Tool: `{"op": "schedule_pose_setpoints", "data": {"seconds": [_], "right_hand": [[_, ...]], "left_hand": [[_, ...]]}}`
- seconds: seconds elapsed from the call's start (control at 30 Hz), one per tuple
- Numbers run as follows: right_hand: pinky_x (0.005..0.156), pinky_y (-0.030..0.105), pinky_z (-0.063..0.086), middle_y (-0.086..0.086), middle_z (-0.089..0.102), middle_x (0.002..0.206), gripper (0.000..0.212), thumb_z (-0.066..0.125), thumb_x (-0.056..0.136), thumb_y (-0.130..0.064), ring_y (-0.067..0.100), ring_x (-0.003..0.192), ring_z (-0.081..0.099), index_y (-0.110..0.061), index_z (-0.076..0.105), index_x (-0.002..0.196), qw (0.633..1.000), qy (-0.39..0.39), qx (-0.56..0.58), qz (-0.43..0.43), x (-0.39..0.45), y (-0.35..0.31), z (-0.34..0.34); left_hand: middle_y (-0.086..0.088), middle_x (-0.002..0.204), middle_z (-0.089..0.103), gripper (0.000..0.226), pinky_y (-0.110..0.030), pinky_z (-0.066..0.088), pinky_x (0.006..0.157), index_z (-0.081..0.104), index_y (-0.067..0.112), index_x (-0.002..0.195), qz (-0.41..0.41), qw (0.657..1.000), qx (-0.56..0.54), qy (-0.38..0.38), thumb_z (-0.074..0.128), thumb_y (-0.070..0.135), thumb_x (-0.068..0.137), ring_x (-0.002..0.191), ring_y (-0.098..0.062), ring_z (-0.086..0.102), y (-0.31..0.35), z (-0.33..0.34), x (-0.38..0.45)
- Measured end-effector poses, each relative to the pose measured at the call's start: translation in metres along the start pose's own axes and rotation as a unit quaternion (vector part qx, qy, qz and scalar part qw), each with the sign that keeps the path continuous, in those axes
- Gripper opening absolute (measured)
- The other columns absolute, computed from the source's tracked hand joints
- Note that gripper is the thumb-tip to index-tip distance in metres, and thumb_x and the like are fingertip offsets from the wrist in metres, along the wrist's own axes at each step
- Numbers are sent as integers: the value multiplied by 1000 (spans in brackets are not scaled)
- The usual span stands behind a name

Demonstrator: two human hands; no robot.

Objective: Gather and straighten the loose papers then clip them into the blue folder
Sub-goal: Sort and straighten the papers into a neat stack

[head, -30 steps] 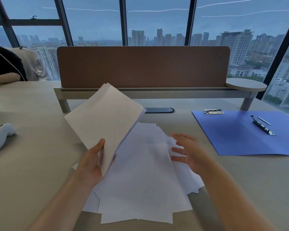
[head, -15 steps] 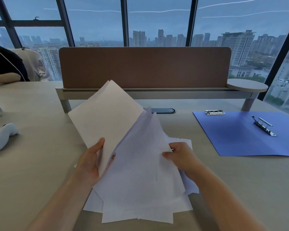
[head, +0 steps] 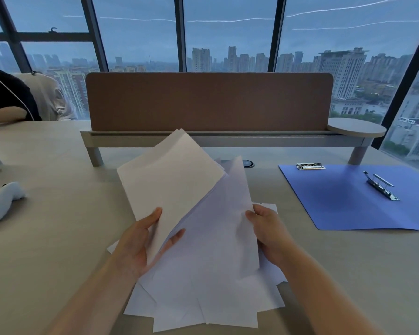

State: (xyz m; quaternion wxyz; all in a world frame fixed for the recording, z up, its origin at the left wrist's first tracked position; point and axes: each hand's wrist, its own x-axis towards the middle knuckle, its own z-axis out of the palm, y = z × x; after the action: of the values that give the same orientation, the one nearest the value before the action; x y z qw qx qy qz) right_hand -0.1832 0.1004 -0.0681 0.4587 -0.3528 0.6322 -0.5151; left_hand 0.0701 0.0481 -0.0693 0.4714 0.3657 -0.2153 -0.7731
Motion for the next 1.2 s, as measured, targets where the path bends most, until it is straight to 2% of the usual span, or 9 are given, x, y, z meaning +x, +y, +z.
{"op": "schedule_pose_setpoints", "data": {"seconds": [0.13,0.23,0.37,0.57,0.77,0.87,1.0,1.1,1.2], "right_hand": [[89,47,56,16,76,98,33,42,104,-17,39,99,70,-12,73,96,1000,6,7,6,-3,1,6],[91,45,58,3,79,95,24,64,94,-36,25,92,74,-16,73,102,1000,-16,-18,1,-6,2,8],[83,38,61,-1,78,91,27,85,71,-17,19,86,74,-17,73,96,992,-34,-118,-26,-6,4,9],[85,42,60,4,79,91,23,84,71,-9,24,87,75,-15,76,92,992,-33,-114,-33,0,3,-5],[70,34,56,11,76,93,17,69,86,3,27,82,74,-4,72,101,993,-104,-41,-46,-1,-8,-22],[85,44,58,15,76,111,29,66,89,3,34,101,73,-3,69,117,987,-151,-9,-56,-4,-11,-25],[89,44,59,16,74,115,30,60,93,4,33,106,72,-3,67,121,979,-189,39,-60,-12,-17,-25],[86,38,60,15,75,114,25,54,98,-6,27,101,74,-6,69,119,980,-173,77,-57,-21,-23,-23],[72,30,58,3,80,97,22,56,100,-31,15,83,76,-17,72,103,986,-93,128,-41,-29,-32,-16]], "left_hand": [[-17,128,67,48,-64,49,93,60,4,132,-37,999,24,-21,66,25,89,120,-39,62,-9,2,0],[-16,130,66,55,-62,51,93,58,7,135,-28,999,33,-25,71,23,84,120,-39,62,-13,4,-1],[-16,131,65,59,-57,51,95,57,7,135,-36,998,40,-39,74,23,81,118,-38,63,-16,6,-1],[-15,109,75,42,-44,55,90,74,3,107,15,995,102,8,76,28,73,82,-28,75,5,2,-5],[-7,102,78,25,-41,56,79,72,12,108,136,971,187,54,71,21,86,89,-27,75,17,-3,-13],[-13,110,76,33,-49,54,90,71,10,112,138,967,212,37,73,20,81,100,-35,71,14,-2,-12],[-14,102,77,37,-42,58,77,72,5,108,146,959,243,5,77,23,76,89,-32,75,9,3,-16],[-10,97,78,49,-40,59,74,74,6,103,178,947,269,1,89,33,64,89,-32,75,7,5,-18],[0,89,80,27,-39,58,78,76,16,92,252,906,337,35,85,28,71,87,-25,75,5,11,-19]]}}
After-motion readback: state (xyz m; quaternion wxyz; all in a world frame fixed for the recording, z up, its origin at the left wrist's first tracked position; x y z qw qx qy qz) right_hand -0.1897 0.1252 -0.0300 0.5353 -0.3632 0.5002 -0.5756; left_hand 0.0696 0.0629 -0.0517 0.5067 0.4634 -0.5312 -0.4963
